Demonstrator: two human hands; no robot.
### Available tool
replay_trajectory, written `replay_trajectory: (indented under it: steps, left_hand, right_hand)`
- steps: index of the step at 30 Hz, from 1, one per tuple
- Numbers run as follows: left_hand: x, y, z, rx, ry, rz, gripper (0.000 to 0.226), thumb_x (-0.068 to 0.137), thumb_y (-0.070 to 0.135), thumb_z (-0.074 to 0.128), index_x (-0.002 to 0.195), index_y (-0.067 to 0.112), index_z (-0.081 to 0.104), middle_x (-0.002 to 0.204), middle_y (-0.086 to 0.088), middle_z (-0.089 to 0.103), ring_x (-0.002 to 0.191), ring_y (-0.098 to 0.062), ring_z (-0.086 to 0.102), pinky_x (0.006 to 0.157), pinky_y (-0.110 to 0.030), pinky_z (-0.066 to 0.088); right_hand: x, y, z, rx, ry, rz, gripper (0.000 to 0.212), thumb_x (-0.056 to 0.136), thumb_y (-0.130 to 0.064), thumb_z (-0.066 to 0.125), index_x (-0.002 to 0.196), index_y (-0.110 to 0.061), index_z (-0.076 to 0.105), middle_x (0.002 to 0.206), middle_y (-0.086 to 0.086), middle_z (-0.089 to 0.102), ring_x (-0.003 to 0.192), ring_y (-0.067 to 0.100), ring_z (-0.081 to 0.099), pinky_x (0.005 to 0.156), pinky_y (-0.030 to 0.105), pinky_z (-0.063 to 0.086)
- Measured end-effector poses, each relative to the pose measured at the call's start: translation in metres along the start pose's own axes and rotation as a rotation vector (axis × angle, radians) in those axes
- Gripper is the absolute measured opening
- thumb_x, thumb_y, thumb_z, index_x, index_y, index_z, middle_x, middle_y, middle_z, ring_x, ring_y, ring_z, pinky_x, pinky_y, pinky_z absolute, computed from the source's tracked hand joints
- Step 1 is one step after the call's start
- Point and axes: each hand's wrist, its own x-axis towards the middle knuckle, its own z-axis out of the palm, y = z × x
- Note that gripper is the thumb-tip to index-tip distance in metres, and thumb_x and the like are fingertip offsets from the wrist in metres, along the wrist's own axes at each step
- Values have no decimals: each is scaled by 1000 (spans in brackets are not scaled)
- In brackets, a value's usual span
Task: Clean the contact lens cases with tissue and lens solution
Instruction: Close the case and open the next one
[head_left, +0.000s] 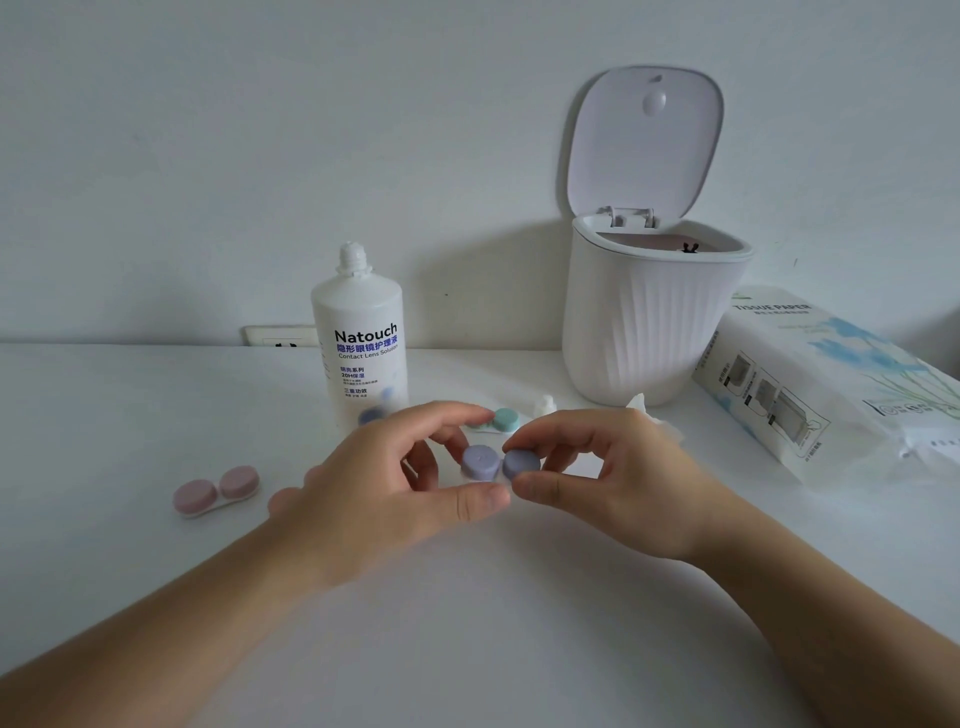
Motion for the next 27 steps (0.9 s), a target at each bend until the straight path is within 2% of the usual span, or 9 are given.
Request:
replay_trajectory:
  steps: [4,7,11,13,17,20,22,24,27]
  left_hand:
    - [1,1,0,36,107,30,46,62,65,75,96,34,66,65,18,56,53,-3,42,52,-17,37]
    - [0,3,-1,11,44,59,35,72,60,67,101,41,71,87,15,65,63,-7,51,61,-17,43]
    - [-1,2,1,56,-39,22,50,71,66,67,120,59,61,111,17,62,72,-9,57,73,-44,52]
    - [-1,0,1,61,9,7,57,65,70,71,119,55,61,105,19,63,66,-9,53,69,-46,52]
    - [2,1,1,80,111,48,41,67,66,70,96,37,67,69,23,58,55,-5,44,56,-24,38]
    - [1,4,0,60,30,72,36,75,63,62,106,46,71,95,16,65,66,-9,54,64,-26,44]
    - [0,3,1,70,-14,45,45,73,65,62,117,55,64,107,15,63,69,-9,55,69,-36,50]
    - [0,1,3,80,18,17,52,67,68,67,116,53,61,103,18,62,64,-7,52,66,-41,50]
    - [1,-1,2,111,96,8,48,63,70,71,99,40,64,72,21,57,53,-4,43,56,-33,41]
  right_hand:
    - [0,0,0,-4,-4,-2,13,85,-27,79,97,-33,75,91,-20,73,83,7,67,77,11,49]
    - [0,0,-1,-6,4,-4,15,84,-26,79,97,-33,75,90,-20,73,82,6,67,76,8,47]
    - [1,0,0,-4,-1,1,15,85,-25,79,97,-32,75,90,-19,72,81,6,67,76,8,47]
    - [1,0,0,-1,-8,1,14,85,-26,79,97,-32,75,92,-19,73,83,7,67,77,11,49]
    - [1,1,0,8,-19,-7,14,85,-27,79,98,-32,76,94,-16,74,84,10,68,80,22,54]
    - [1,2,0,11,-17,-4,15,85,-25,79,99,-32,76,93,-15,74,82,10,67,79,19,52]
    - [1,2,0,13,-12,-2,16,85,-25,79,98,-33,75,93,-17,73,82,8,67,78,16,51]
    - [1,1,0,8,-16,-7,15,85,-27,79,97,-34,75,93,-19,73,83,8,67,79,17,52]
    - [1,1,1,3,-21,-4,14,85,-28,79,98,-32,75,94,-18,73,83,9,68,80,21,53]
